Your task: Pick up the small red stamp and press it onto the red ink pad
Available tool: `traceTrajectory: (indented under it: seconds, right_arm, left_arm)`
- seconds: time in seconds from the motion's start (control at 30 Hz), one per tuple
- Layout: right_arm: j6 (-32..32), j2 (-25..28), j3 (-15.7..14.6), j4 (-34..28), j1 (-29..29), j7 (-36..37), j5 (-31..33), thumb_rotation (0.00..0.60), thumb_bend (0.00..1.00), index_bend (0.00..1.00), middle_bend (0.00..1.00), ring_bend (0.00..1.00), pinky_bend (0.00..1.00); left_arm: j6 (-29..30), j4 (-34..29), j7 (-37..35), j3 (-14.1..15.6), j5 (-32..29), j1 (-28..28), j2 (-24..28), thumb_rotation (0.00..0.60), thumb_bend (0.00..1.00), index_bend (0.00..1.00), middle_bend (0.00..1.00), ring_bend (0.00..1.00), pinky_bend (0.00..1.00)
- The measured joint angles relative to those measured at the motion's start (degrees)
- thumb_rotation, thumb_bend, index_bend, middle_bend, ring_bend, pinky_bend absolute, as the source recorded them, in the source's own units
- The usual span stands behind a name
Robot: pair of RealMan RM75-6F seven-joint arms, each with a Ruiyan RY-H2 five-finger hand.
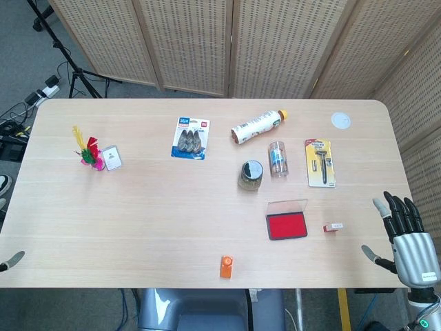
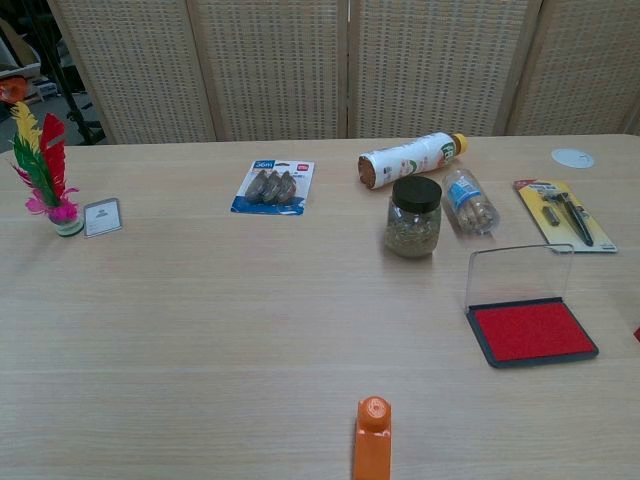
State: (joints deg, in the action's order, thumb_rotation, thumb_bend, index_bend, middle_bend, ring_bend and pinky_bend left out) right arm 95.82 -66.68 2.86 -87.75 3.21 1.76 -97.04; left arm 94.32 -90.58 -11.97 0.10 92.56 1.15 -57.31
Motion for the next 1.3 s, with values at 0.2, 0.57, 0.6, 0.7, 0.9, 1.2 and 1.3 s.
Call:
traceTrajectory:
  seconds: [0.2,0.57,0.6,0.7,0.9,1.2,1.3]
  right_arm:
    - [-0.9,0.0,-0.4,-0.1,0.1,-0.4,0.0,0.6,0.0,0.0,0.0,0.0,0.0]
    - [-3.9,0.1,-0.5,2.2,1.2,-3.2,0.5,0.6,0.0,0.0,0.45,0.44,0.46]
    - [-4.4,-0.1,-0.5,2.7,1.5,-3.3,0.6,0.6,0.0,0.0,0.56,0.57,0.64]
    - [-6.1,-0.5,-0.4,4.6,2.8,-2.5,0.4,0.6,0.0,0.0,0.77,0.84,0.93]
    - [-12.0,-1.0,-0.8,7.3,6.0,0.3,0.2,0.6,0.0,0.1,0.91,1.0,1.0]
    - [-20.0,-4.8,-1.5,14.6,10.5,0.6,0.9,0.6,0.07,0.32,0.94,1.0,1.0]
    - [-22.4,-6.8,-1.6,17.2,11.6,0.0,1.6,0.6,0.13,0.34,0.94,1.0,1.0]
  left_arm:
    - [0.2,0.4,-0.9,0.1,0.3,0.0,0.1,0.6,0.0,0.0,0.0,0.0,0.0]
    - [0.3,0.3,-0.3,-0.4,-0.5,0.1,-0.2,0.6,0.0,0.0,0.0,0.0,0.0]
    - [0.1,0.3,-0.3,-0.4,-0.6,0.0,-0.2,0.6,0.0,0.0,0.0,0.0,0.0]
    - [-0.2,0.1,0.0,-0.4,-0.8,-0.1,-0.2,0.6,0.0,0.0,0.0,0.0,0.0]
    - [-0.3,-0.1,0.9,-0.5,-0.9,-0.2,-0.4,0.6,0.0,0.0,0.0,0.0,0.0]
    - [-1.8,0.0,1.9,-0.6,-1.7,-0.7,-0.8,0.6,0.0,0.0,0.0,0.0,0.0]
    - [-1.8,-0.1,2.2,-0.7,-1.9,-0.7,-1.0,0.6,0.0,0.0,0.0,0.0,0.0]
